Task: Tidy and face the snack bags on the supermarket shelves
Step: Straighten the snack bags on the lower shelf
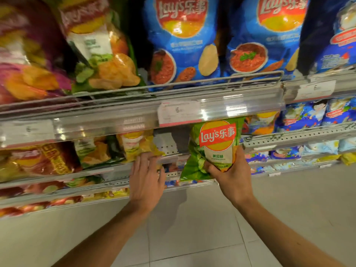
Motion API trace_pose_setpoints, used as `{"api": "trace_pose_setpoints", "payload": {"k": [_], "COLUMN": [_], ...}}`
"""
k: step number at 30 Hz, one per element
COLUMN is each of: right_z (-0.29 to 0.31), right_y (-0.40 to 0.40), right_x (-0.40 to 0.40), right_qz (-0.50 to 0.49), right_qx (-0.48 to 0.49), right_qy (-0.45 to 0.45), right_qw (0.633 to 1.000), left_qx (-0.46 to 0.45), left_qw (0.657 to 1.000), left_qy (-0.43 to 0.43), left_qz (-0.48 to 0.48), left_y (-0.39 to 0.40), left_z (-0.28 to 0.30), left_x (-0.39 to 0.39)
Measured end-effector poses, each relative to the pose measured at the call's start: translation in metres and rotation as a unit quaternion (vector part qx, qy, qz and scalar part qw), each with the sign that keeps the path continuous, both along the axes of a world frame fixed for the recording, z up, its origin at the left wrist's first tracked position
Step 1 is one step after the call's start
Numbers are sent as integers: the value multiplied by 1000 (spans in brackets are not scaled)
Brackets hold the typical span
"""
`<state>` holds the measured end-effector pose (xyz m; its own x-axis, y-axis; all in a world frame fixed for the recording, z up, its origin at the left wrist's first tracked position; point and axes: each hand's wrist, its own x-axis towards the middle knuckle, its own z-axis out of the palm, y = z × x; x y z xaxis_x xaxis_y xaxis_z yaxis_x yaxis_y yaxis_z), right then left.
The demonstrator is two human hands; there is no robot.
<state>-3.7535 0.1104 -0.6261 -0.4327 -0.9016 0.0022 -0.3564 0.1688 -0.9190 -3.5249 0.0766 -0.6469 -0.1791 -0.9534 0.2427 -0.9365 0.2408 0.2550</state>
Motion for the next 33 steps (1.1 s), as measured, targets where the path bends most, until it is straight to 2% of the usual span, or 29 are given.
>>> {"api": "trace_pose_setpoints", "payload": {"k": [8, 11, 21, 33], "right_z": [11, 5, -32, -28], "right_y": [-58, -82, -125, -127], "right_x": [64, 67, 70, 41], "right_qz": [5, -5, 47, 155], "right_qx": [-1, 17, 68, 99], "right_qy": [85, 129, 12, 27], "right_qw": [996, 991, 996, 983], "left_qx": [41, 46, 61, 42], "left_qw": [984, 985, 989, 992], "left_qy": [-168, -160, -131, -122], "left_qz": [-52, -45, -12, 4], "left_y": [6, 6, 4, 5], "left_z": [-10, -13, -19, -21], "left_x": [45, 44, 40, 34]}}
